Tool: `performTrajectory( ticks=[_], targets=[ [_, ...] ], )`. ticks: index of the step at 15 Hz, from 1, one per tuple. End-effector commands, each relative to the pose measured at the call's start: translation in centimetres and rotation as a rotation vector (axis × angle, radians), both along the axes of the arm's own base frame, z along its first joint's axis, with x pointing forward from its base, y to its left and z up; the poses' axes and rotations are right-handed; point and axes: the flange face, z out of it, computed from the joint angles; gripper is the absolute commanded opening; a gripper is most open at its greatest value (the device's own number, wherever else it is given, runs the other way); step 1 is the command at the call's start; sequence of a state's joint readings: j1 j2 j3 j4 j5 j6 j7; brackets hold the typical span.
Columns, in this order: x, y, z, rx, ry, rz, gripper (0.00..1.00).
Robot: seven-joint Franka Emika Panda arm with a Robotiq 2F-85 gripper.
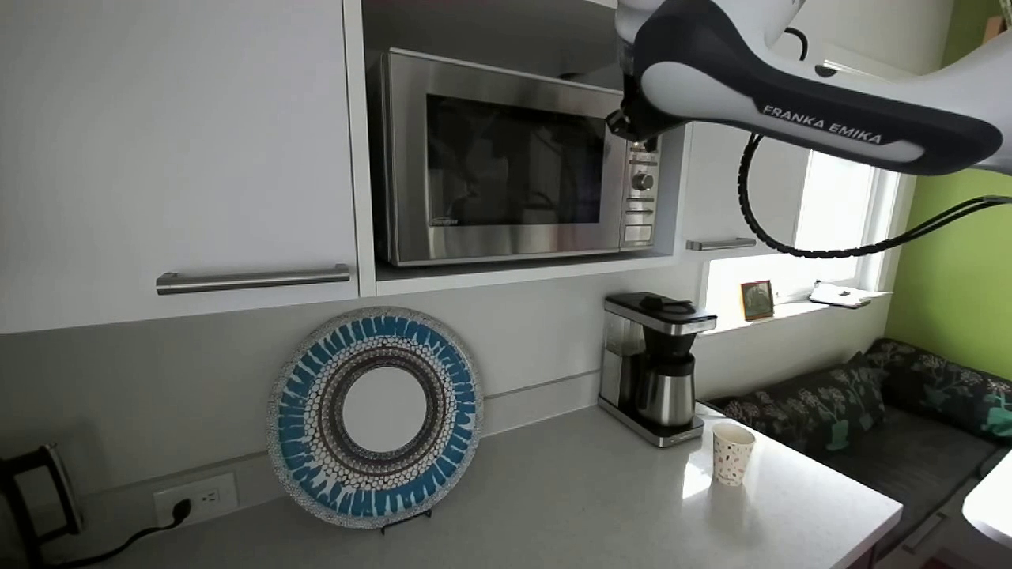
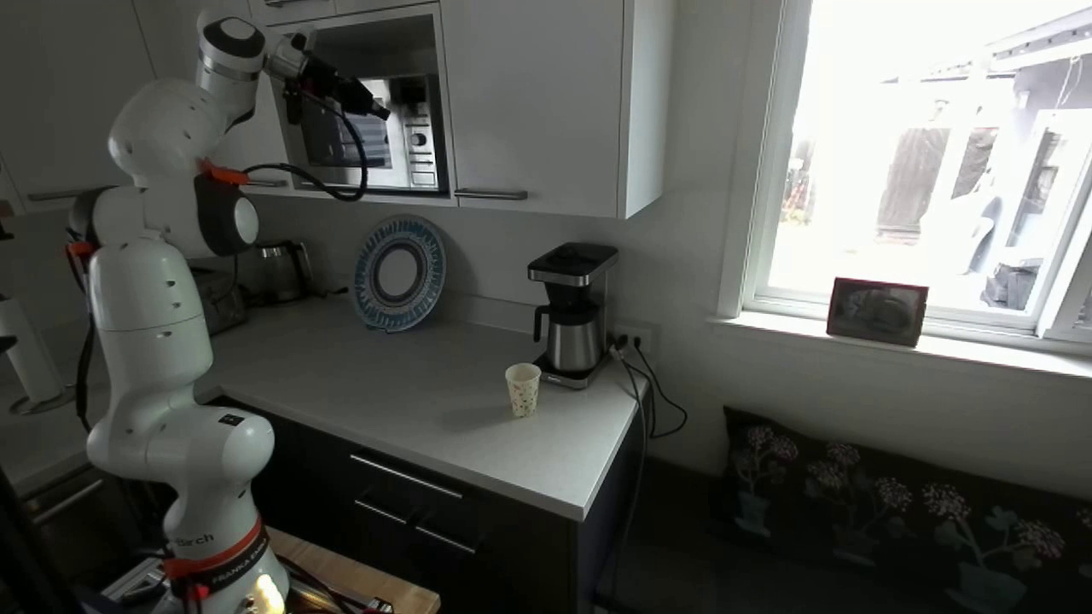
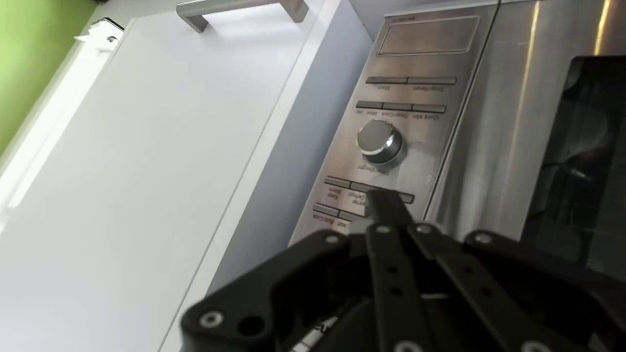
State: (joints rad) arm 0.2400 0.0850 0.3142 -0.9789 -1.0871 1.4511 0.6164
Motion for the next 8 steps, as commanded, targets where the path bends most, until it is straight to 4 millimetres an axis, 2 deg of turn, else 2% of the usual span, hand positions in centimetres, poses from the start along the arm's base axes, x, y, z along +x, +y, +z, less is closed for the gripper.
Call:
performTrajectory(
  ticks=[1,8],
  targets=[
    [-2.2,0.8,1.7,0.052,0.056,0.107,0.00],
    [-7.2,1.5,4.6,0.158,0.107,0.304,0.00]
  ],
)
